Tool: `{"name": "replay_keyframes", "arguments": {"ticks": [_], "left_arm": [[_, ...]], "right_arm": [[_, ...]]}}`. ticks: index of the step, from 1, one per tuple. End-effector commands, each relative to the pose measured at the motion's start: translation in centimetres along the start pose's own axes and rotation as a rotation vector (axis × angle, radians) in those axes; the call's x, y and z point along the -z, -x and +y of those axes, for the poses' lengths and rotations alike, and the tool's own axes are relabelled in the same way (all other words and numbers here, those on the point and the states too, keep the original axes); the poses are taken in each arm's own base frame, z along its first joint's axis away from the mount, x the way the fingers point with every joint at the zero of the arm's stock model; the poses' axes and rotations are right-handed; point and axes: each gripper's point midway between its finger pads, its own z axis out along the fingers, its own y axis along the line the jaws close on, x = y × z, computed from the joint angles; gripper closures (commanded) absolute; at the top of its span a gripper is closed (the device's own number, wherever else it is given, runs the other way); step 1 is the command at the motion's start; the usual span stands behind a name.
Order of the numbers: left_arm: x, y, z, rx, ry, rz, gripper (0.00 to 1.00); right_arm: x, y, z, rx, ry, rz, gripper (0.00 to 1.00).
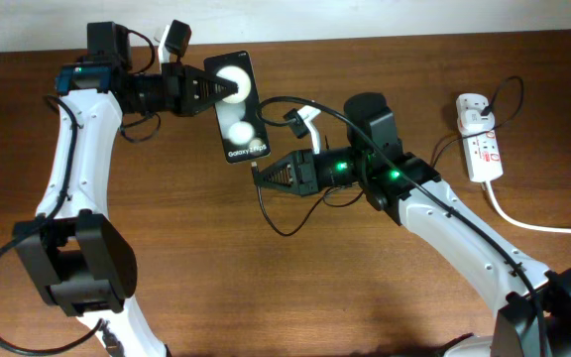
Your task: Plug charger to phone and switch on socket
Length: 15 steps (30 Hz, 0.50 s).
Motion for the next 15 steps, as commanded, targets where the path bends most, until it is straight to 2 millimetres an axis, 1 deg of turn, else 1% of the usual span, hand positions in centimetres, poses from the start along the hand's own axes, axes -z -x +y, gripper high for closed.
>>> {"name": "replay_keyframes", "arguments": {"ticks": [1,4,12,15], "left_arm": [[-0.45,-0.23,-2.14,-0.013,-0.06,0.009,1.0],[-0.96,-0.4,-2.22,-0.018,-0.064,0.021,1.0],[-0.94,-0.39,-2.25,-0.017,-0.066,0.02,1.0],[-0.94,-0.4,-2.24,-0.017,-0.066,0.02,1.0]], "right_arm": [[-0.07,0.19,-0.23,-0.001,-0.009,-0.008,0.96],[-0.07,0.19,-0.23,-0.001,-0.009,-0.008,0.96],[-0.03,0.28,-0.35,-0.002,-0.015,-0.013,0.96],[0.52,0.69,-0.69,-0.01,-0.023,-0.029,0.96]]}}
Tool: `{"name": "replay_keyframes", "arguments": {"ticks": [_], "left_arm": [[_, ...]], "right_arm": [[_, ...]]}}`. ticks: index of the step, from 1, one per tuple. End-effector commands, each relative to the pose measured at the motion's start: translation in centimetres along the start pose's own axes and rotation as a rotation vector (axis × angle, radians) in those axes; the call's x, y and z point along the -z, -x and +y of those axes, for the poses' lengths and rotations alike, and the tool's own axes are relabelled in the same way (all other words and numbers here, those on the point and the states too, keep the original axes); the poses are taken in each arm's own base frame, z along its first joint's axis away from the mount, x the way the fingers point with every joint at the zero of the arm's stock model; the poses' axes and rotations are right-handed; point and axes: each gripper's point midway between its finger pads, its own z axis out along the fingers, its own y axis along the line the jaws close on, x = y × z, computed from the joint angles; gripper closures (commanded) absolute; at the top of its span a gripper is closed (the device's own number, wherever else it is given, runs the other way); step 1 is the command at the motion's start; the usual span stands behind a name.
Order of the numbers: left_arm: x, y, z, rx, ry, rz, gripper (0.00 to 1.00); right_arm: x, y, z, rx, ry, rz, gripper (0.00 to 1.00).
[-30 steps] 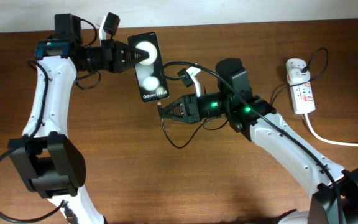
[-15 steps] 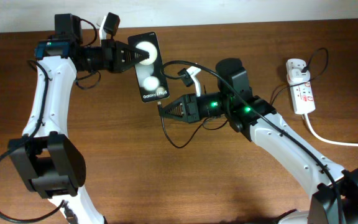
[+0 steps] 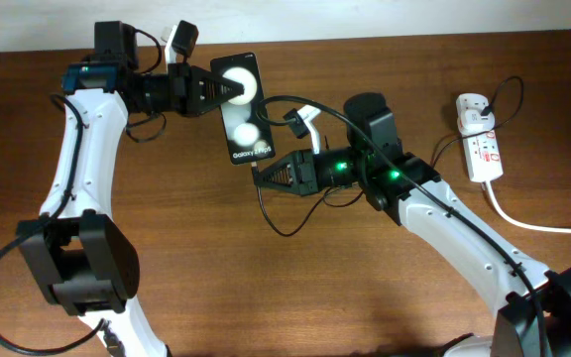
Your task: Plug charger to phone and switch on socket
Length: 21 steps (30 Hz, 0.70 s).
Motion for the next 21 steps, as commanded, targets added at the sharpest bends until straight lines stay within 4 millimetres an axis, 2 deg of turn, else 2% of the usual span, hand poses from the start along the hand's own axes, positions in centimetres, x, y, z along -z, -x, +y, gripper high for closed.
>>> {"name": "replay_keyframes", "arguments": {"ticks": [1,21], "left_arm": [[0.03,-0.04,-2.0,-0.012,-0.055,-0.001,1.0],[-0.37,-0.19,-1.93,-0.013,-0.05,0.008,1.0]], "right_arm": [[0.64,0.78,-0.69,0.001,-0.021,-0.031,0.96],[0.68,0.93,-0.39,0.018,-0.008,-0.032,0.96]]}}
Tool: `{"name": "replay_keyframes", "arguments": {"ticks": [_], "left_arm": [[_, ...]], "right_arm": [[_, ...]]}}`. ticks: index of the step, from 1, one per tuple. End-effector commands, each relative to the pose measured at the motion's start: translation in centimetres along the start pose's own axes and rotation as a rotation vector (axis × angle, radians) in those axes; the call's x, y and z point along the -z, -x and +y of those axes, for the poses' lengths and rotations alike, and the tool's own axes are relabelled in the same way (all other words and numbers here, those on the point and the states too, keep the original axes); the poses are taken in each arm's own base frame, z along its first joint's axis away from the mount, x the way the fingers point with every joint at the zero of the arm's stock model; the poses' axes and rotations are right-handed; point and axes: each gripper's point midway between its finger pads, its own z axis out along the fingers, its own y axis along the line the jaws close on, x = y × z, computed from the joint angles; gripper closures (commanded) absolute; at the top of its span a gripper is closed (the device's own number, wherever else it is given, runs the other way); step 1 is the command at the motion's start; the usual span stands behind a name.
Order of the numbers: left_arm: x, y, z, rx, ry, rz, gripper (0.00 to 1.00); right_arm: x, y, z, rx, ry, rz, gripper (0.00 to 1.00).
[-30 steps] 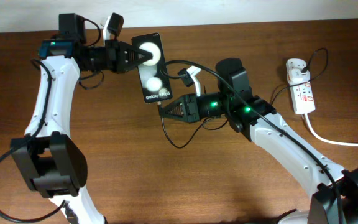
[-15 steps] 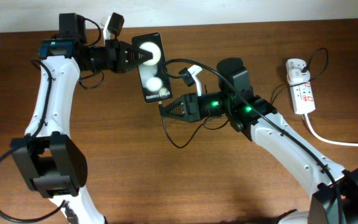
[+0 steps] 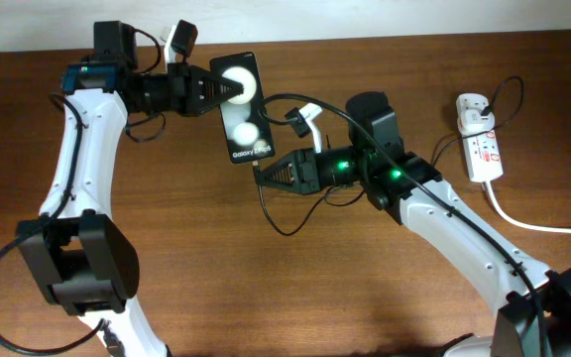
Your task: Plug charger to phone and switch on socket
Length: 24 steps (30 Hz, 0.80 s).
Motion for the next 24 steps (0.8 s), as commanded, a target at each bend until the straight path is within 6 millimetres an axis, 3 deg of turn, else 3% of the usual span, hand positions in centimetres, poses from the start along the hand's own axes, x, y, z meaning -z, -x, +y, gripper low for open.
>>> {"name": "replay_keyframes", "arguments": {"ticks": [1,24], "left_arm": [[-0.8,-0.3,-2.0,-0.017,-0.053,0.016,1.0],[-1.4,-0.6,-2.1,-0.019,-0.054,0.03,1.0]], "right_arm": [[0.4,0.7,-0.4,0.013,-0.016,-0.028,0.96],[1.2,2.3,-0.7,0.013,-0.027,-0.085,0.96]]}}
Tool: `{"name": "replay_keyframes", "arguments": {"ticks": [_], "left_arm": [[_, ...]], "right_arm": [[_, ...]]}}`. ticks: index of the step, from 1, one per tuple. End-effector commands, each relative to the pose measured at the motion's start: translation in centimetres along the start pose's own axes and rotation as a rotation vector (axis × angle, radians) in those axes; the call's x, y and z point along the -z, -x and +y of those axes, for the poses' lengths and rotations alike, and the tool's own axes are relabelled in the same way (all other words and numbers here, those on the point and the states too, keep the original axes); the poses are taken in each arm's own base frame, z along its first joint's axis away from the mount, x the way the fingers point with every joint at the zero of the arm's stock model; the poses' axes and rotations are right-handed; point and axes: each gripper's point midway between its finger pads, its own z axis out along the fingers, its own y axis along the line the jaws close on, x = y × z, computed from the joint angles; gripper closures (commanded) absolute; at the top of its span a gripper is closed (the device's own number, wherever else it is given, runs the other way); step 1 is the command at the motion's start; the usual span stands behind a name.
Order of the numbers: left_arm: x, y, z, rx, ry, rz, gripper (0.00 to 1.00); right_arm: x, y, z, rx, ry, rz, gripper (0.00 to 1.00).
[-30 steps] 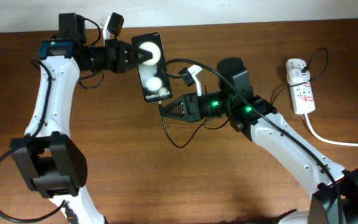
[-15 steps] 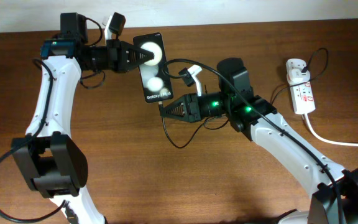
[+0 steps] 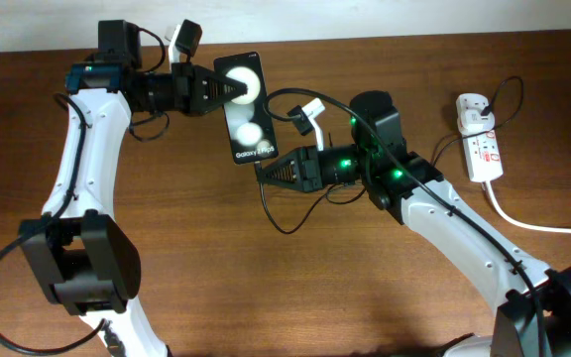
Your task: Plug charger to phone and switch on socket
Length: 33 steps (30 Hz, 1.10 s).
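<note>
A black Galaxy phone (image 3: 247, 107) with its lit screen up is held above the table by my left gripper (image 3: 228, 89), shut on its upper end. Just below the phone's bottom edge my right gripper (image 3: 264, 170) is shut on the plug of the black charger cable (image 3: 278, 220), the plug at or touching the port; whether it is seated cannot be told. The cable loops down under the gripper and runs back over the right arm to the white adapter (image 3: 473, 112) in the white socket strip (image 3: 483, 149) at the right.
The strip's white lead (image 3: 533, 224) trails off to the right edge of the brown table (image 3: 295, 288). Both arms cross over the table's upper middle.
The phone and left gripper have shifted slightly right. The right gripper with the plug has moved up a little toward the phone's bottom edge.
At first the left gripper held the phone further left, with the right gripper holding the plug just under its bottom corner. Then the phone stood a little further right, and now it is further right again with the plug close against its bottom edge.
</note>
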Motion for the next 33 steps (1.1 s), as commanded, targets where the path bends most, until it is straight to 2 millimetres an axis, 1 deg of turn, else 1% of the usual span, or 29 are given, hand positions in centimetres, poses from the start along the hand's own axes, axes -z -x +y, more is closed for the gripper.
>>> {"name": "replay_keyframes", "arguments": {"ticks": [1,6,9,16,19,22,25,28,29,31,32,33], "left_arm": [[-0.8,-0.4,-1.9,-0.012,-0.047,0.018,1.0],[-2.4,-1.1,-2.3,-0.014,-0.061,0.053,1.0],[-3.6,-1.7,-2.4,-0.015,-0.066,0.081,1.0],[-3.6,-1.7,-2.5,-0.015,-0.067,0.082,1.0],[-3.1,-1.4,-1.8,-0.016,-0.033,0.07,1.0],[-1.8,-0.9,-1.4,-0.015,-0.015,0.042,1.0],[-0.9,-0.5,-0.5,-0.013,0.036,0.021,1.0],[-0.6,-0.4,-0.1,-0.014,0.057,0.016,1.0],[-0.6,-0.4,0.5,-0.013,0.09,0.017,1.0],[-0.5,-0.5,1.2,-0.008,0.134,0.018,1.0],[-0.4,-0.5,1.5,-0.005,0.152,0.019,1.0],[-0.4,-0.5,1.8,-0.002,0.167,0.02,1.0]], "right_arm": [[0.9,1.9,-0.7,0.025,-0.048,-0.073,0.96],[0.9,2.1,-0.7,0.032,-0.049,-0.079,0.96],[1.0,2.5,-0.4,0.06,-0.04,-0.091,0.96],[1.4,2.8,-0.6,0.058,-0.048,-0.105,0.96],[1.3,2.5,-0.3,0.055,-0.03,-0.086,0.95],[1.3,2.1,0.0,0.056,-0.009,-0.068,0.8],[1.3,1.9,-0.1,0.046,-0.01,-0.059,0.79],[1.3,1.7,-0.3,0.037,-0.014,-0.054,0.79],[1.3,1.7,-0.3,0.037,-0.014,-0.054,0.73],[1.3,1.7,-0.3,0.04,-0.015,-0.054,0.67],[1.3,1.7,-0.3,0.039,-0.015,-0.054,0.6],[1.3,1.7,-0.3,0.04,-0.015,-0.054,0.57]]}}
